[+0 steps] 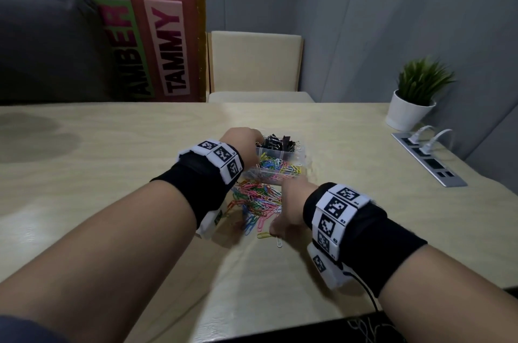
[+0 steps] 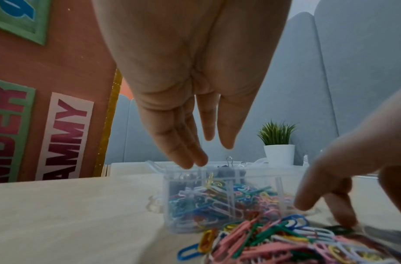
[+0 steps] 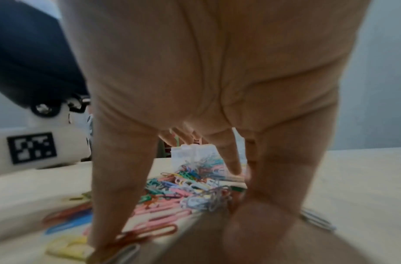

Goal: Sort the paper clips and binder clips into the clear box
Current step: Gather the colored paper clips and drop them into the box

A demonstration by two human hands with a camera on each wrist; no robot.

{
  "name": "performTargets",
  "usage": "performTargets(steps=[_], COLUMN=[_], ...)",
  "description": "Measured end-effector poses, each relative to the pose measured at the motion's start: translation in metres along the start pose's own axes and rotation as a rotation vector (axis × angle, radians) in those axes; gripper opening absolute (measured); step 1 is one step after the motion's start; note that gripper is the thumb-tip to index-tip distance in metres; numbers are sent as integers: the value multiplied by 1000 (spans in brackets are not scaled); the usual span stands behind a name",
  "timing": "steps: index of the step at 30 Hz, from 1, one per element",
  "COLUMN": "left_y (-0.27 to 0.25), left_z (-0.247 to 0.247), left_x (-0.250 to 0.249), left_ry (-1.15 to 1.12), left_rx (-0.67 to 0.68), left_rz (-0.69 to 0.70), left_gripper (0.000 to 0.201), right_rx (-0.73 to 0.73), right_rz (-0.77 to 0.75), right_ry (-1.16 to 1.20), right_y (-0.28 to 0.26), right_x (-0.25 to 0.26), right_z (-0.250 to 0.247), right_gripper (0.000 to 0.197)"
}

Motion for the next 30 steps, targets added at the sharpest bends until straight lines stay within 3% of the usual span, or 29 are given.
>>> performTargets(steps=[2, 4, 7, 11, 15, 21, 26, 30], left_y=[-4, -10, -21, -39, -50, -52, -44, -39], left_z=[-5, -9, -2, 24, 40, 51, 57, 53], left_x=[6, 15, 34, 62, 68, 29, 12, 14], left_ry=[-9, 4, 182, 519, 419, 412, 426, 402], left_rx=[-8, 11, 139, 355, 448, 257, 240, 176], left_rz=[-8, -31, -95, -166, -175, -11, 65, 57], left_gripper=[36, 29, 32, 61, 69, 82, 48, 34], right_rx=[-82, -157, -196, -255, -292, -264, -320, -376], right_rz=[-29, -81, -122, -128, -144, -122, -119, -75], right_ry=[65, 101, 59, 65, 64, 10, 26, 92], right_y=[10, 19, 27, 30, 31, 22, 14, 8], right_x=[4, 10, 19, 18, 16, 13, 5, -8], right_z=[2, 2, -1, -6, -9, -16, -21, -40], right_gripper=[92, 100, 78, 49, 26, 26, 23, 21])
Point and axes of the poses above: each hand's wrist, its own y-axis towards the middle knuckle, its own z-axis out of the palm, x = y × z, the point moved 8 cm from there along y, towards the middle knuckle, and after that the axes turned 15 degrees about -z, right-handed, at the moved point
